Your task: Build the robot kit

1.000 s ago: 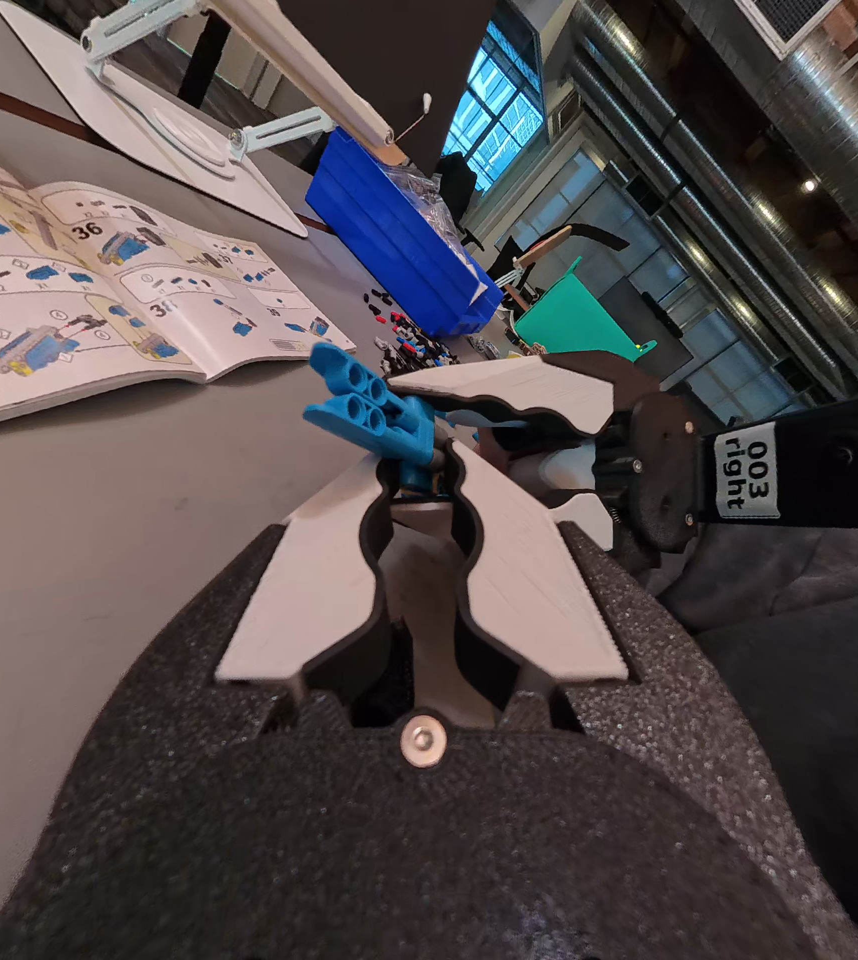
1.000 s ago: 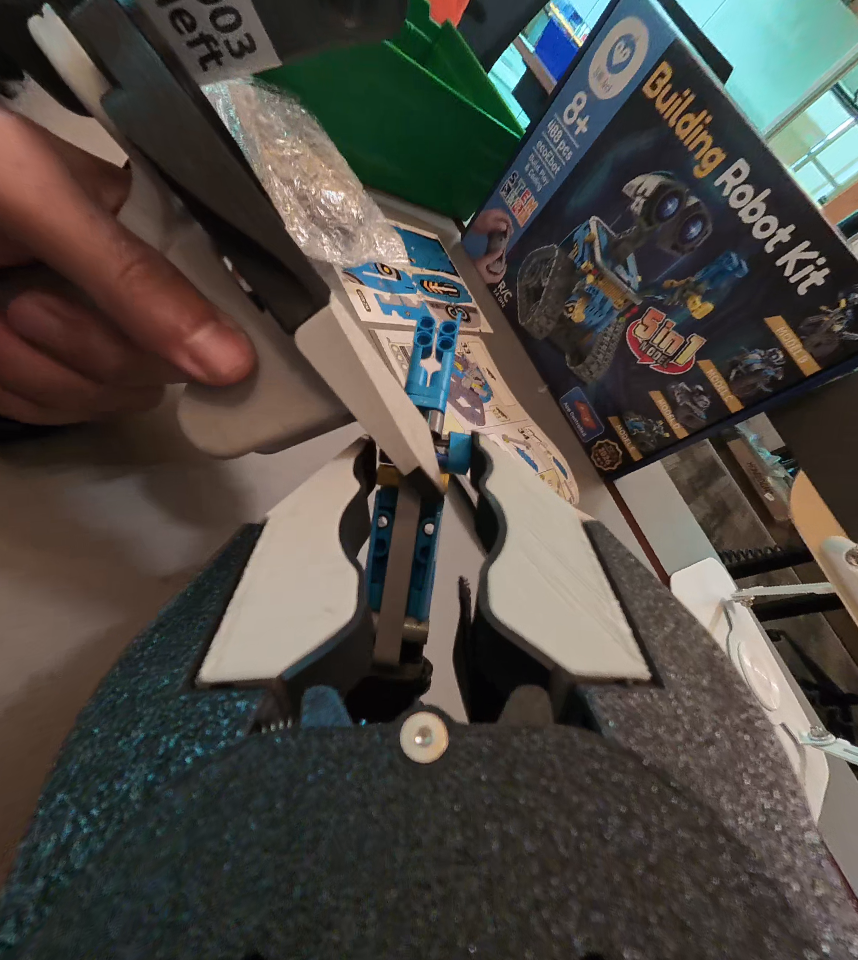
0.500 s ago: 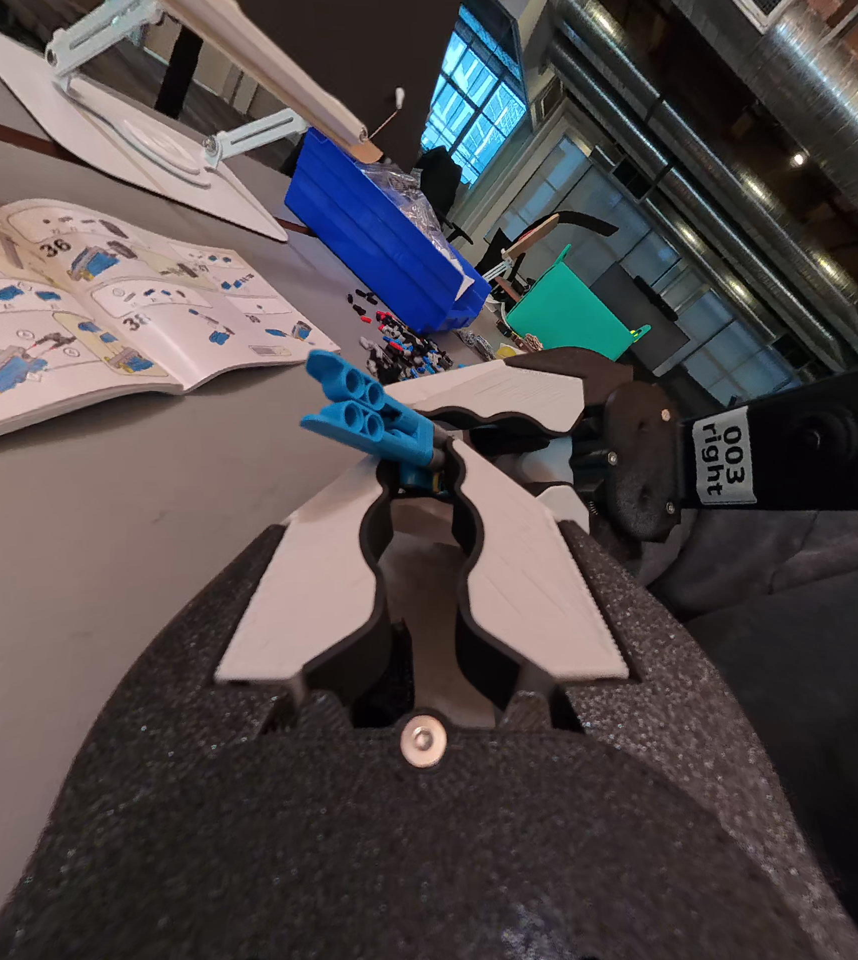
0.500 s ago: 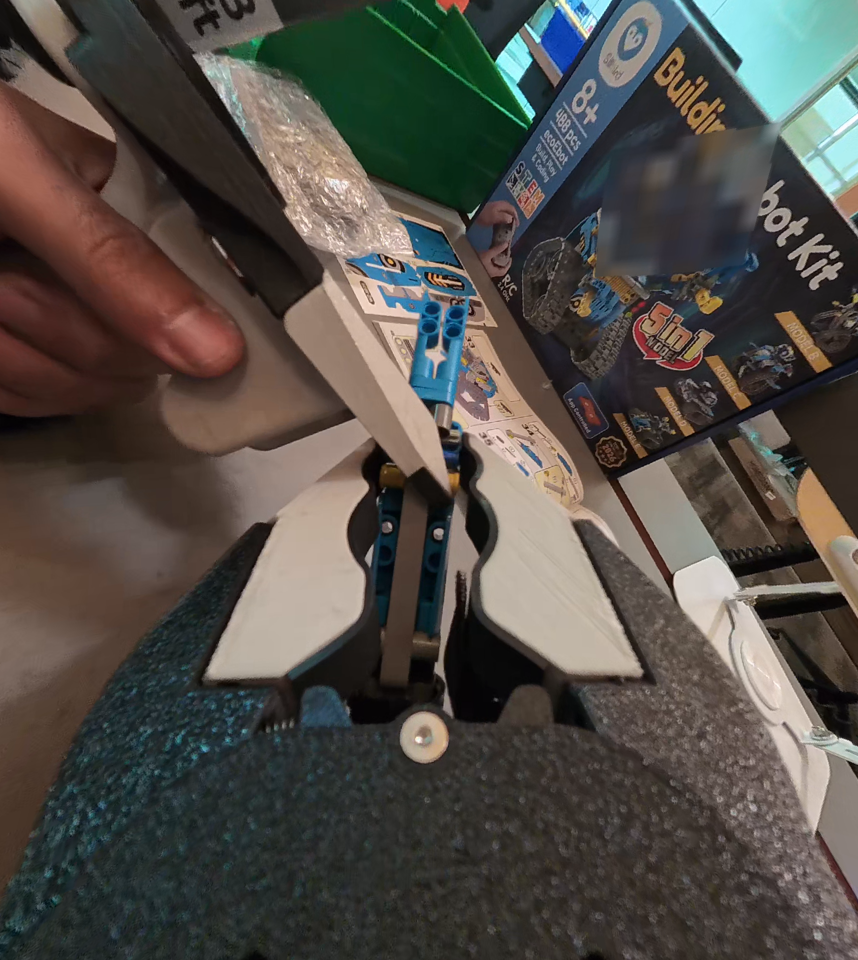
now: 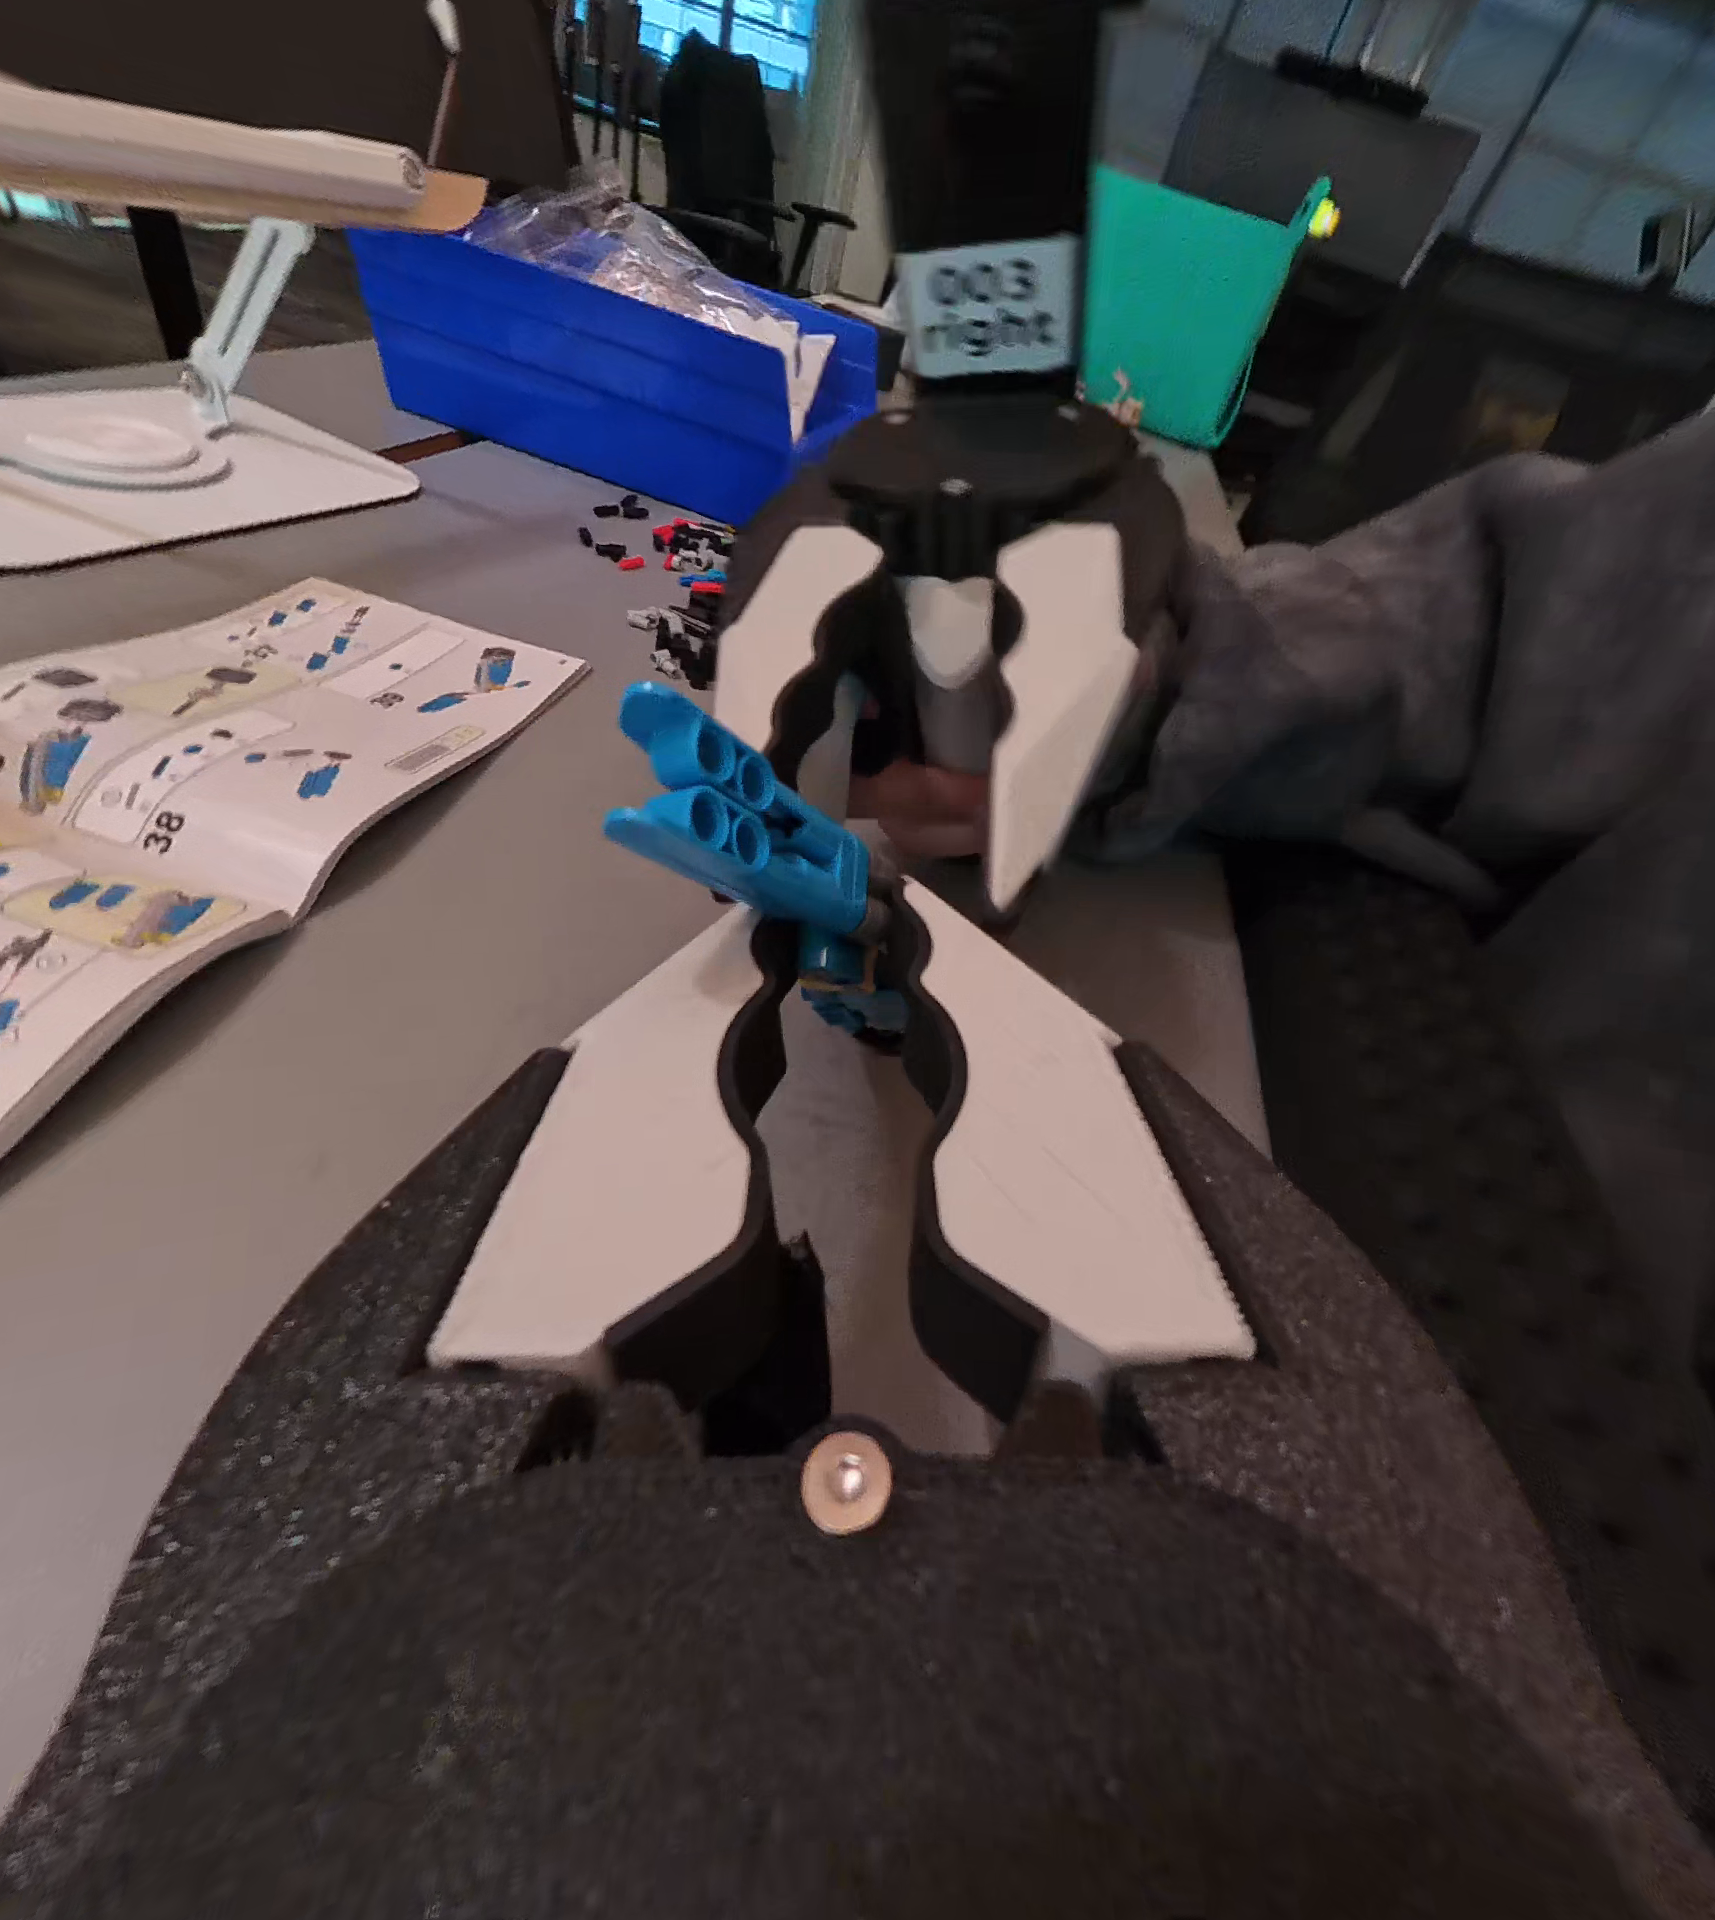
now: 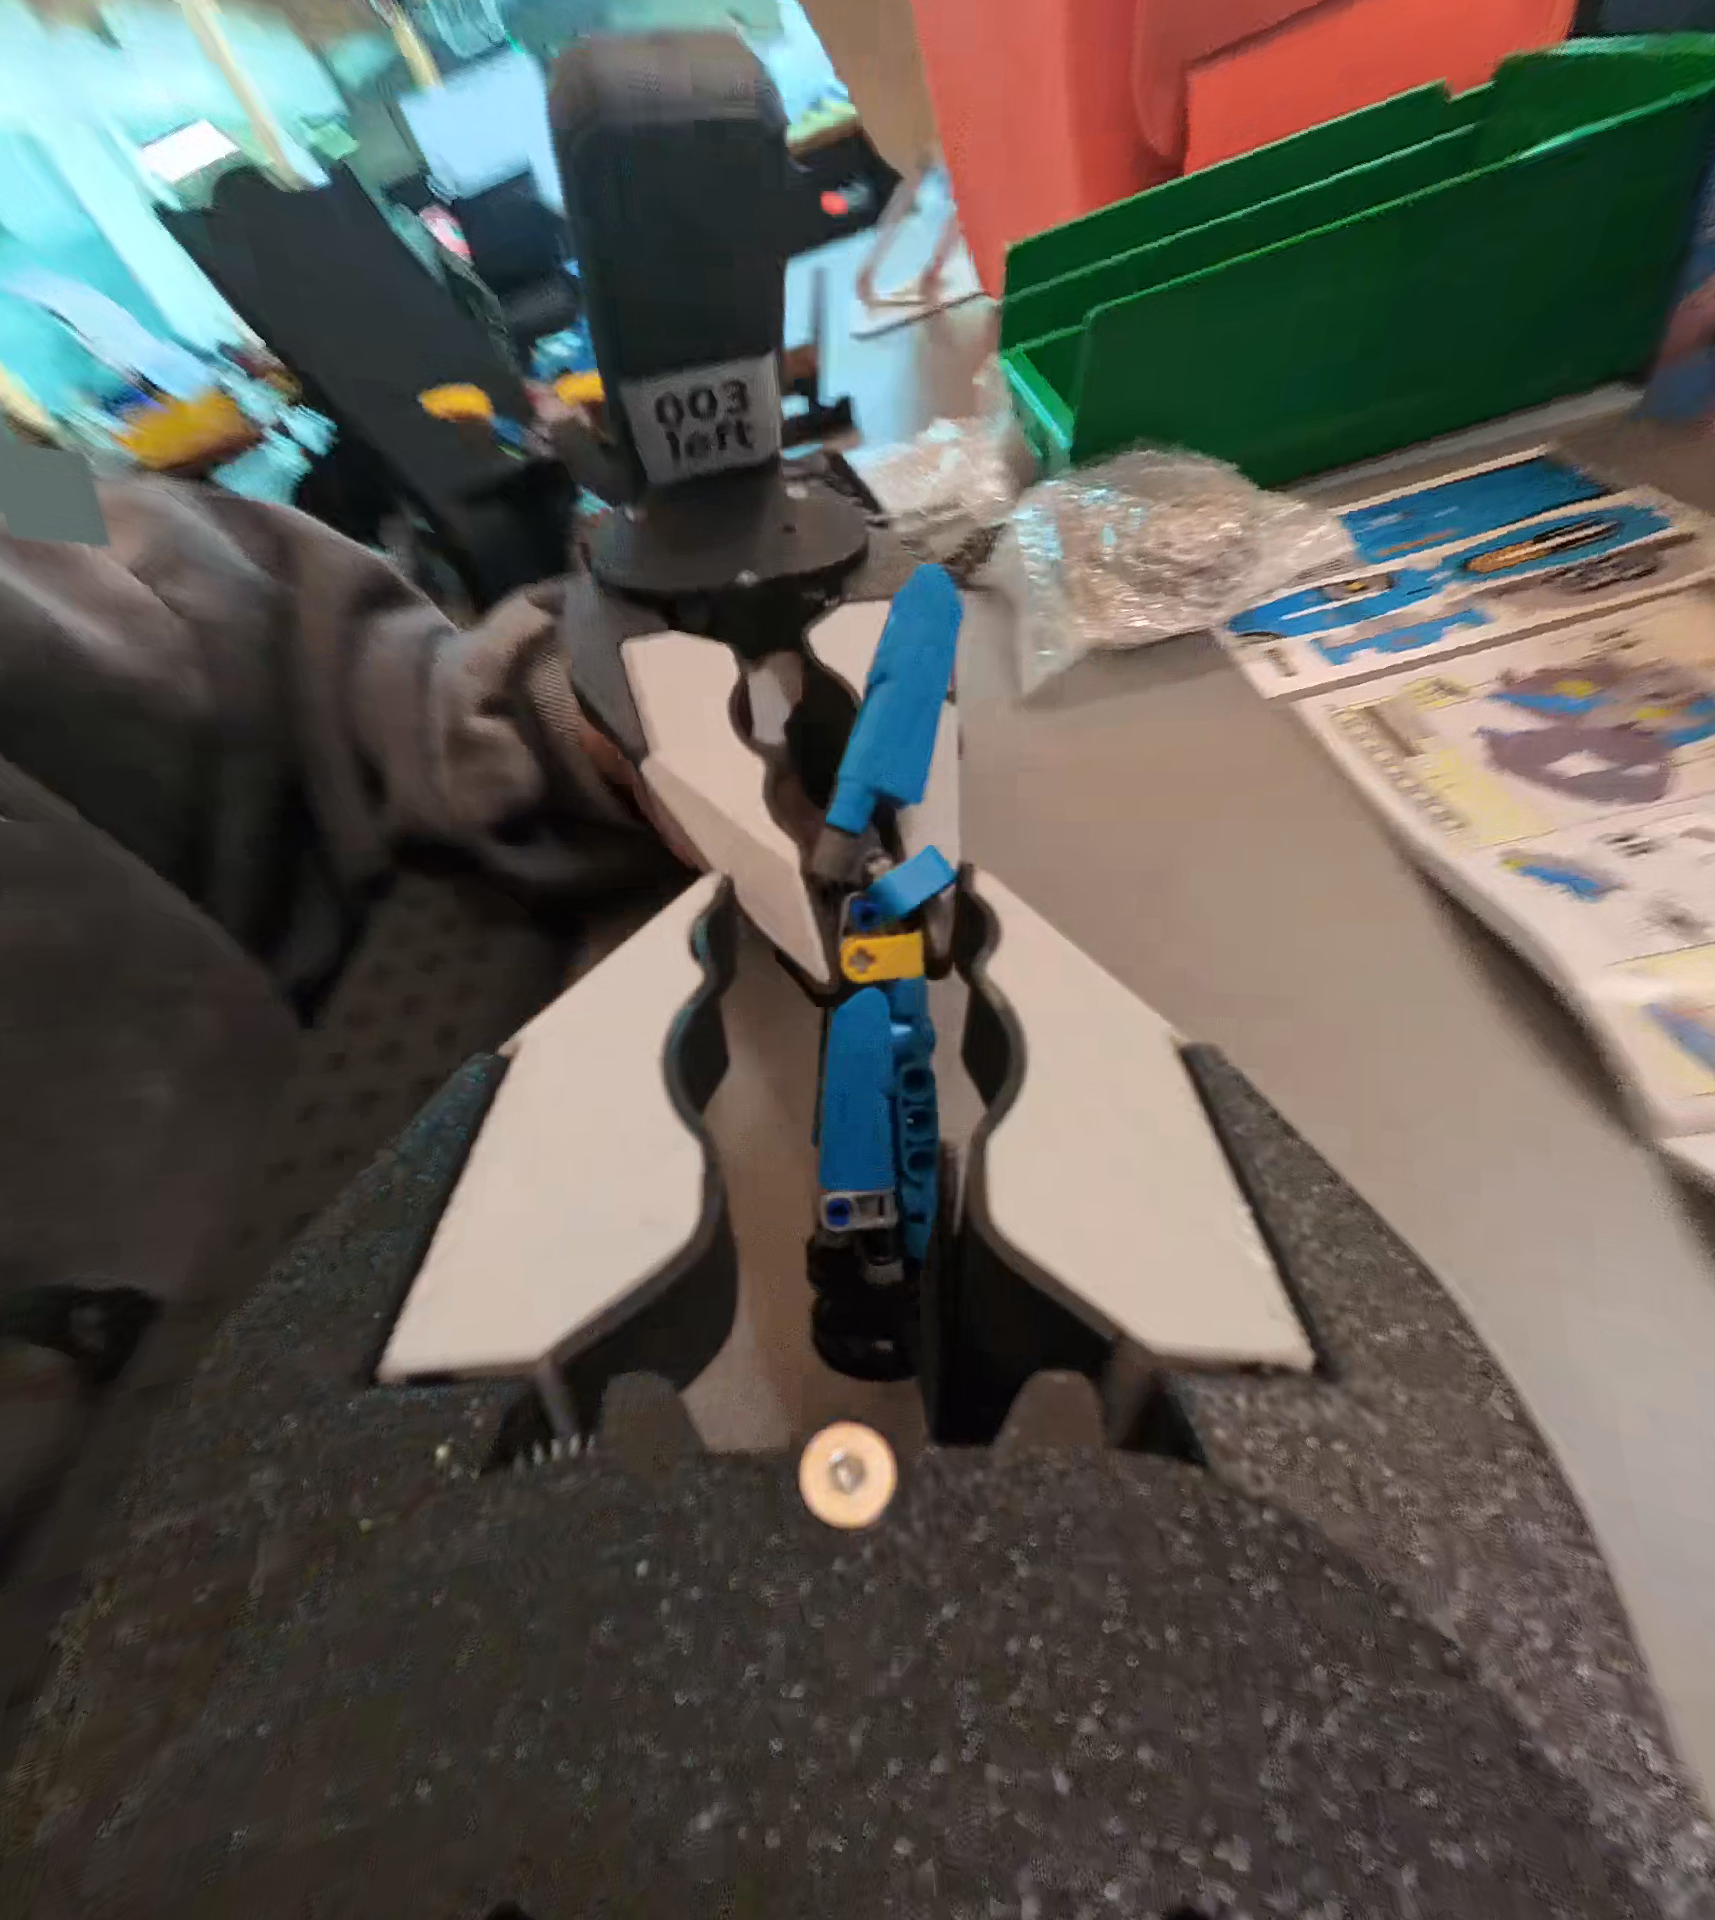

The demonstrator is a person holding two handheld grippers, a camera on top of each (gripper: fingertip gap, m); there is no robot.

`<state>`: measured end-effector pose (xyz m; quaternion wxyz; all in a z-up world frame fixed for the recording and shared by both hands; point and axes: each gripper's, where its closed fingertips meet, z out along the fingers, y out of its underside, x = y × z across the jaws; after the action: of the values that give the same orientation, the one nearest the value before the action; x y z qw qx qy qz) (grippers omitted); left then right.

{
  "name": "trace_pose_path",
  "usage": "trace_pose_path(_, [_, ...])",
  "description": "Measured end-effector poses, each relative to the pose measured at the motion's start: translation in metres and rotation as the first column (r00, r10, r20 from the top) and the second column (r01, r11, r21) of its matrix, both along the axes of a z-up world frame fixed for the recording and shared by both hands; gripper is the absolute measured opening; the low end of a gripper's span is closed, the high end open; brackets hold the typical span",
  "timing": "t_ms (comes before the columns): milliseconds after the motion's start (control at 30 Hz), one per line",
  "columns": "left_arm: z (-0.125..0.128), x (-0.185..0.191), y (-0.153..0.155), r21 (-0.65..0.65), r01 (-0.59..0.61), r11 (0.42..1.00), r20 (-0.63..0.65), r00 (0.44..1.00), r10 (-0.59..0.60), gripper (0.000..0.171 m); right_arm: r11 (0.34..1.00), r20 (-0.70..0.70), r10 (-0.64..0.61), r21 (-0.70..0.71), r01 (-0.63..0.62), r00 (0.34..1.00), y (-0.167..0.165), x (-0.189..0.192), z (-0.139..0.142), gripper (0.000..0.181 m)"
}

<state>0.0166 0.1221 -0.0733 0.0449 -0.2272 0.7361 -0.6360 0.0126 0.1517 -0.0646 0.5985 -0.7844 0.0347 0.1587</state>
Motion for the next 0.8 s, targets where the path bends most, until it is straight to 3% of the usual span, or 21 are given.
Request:
trace_pose_path(200, [0.001, -0.002, -0.001, 0.027, -0.007, 1.0, 0.067, 0.998, 0.005, 0.015, 0.993, -0.276, 0.097, 0.085, -0.076, 0.956, -0.006, 0.002, 0.009, 0.02])
trace_pose_path(267, [-0.001, -0.001, -0.001, 0.035, -0.014, 0.999, 0.066, 0.998, 0.012, 0.015, 0.994, -0.311, 0.096, 0.086, -0.072, 0.946, -0.007, 0.007, 0.006, 0.01])
trace_pose_path(433, [-0.01, 0.013, 0.01, 0.084, -0.087, 0.993, 0.036, 0.996, 0.085, 0.015, 0.998, -0.321, 0.056, 0.043, -0.044, 0.945, -0.01, 0.019, -0.004, 0.009])
trace_pose_path(500, [-0.011, 0.02, 0.018, 0.092, -0.125, 0.988, 0.02, 0.992, 0.123, 0.015, 0.998, -0.202, -0.021, -0.07, 0.007, 0.979, -0.014, 0.032, -0.021, 0.009])
trace_pose_path(533, [-0.011, 0.023, 0.022, 0.098, -0.15, 0.984, 0.016, 0.989, 0.149, 0.015, 0.981, -0.048, -0.07, -0.186, 0.06, 0.996, -0.021, 0.043, -0.038, 0.008])
trace_pose_path(600, [-0.011, 0.032, 0.032, 0.102, -0.208, 0.973, 0.013, 0.978, 0.207, 0.015, 0.892, 0.337, -0.046, -0.41, 0.19, 0.94, -0.046, 0.066, -0.072, 0.009])
trace_pose_path(633, [-0.011, 0.035, 0.036, 0.101, -0.23, 0.968, 0.011, 0.973, 0.23, 0.015, 0.84, 0.456, 0.016, -0.489, 0.235, 0.89, -0.059, 0.071, -0.082, 0.009])
trace_pose_path(733, [-0.011, 0.04, 0.042, 0.09, -0.256, 0.962, -0.003, 0.966, 0.257, 0.015, 0.748, 0.625, 0.148, -0.578, 0.327, 0.767, -0.081, 0.075, -0.092, 0.01])
trace_pose_path(800, [-0.011, 0.039, 0.04, 0.098, -0.251, 0.963, 0.011, 0.968, 0.252, 0.016, 0.737, 0.608, 0.169, -0.601, 0.31, 0.776, -0.084, 0.07, -0.096, 0.01])
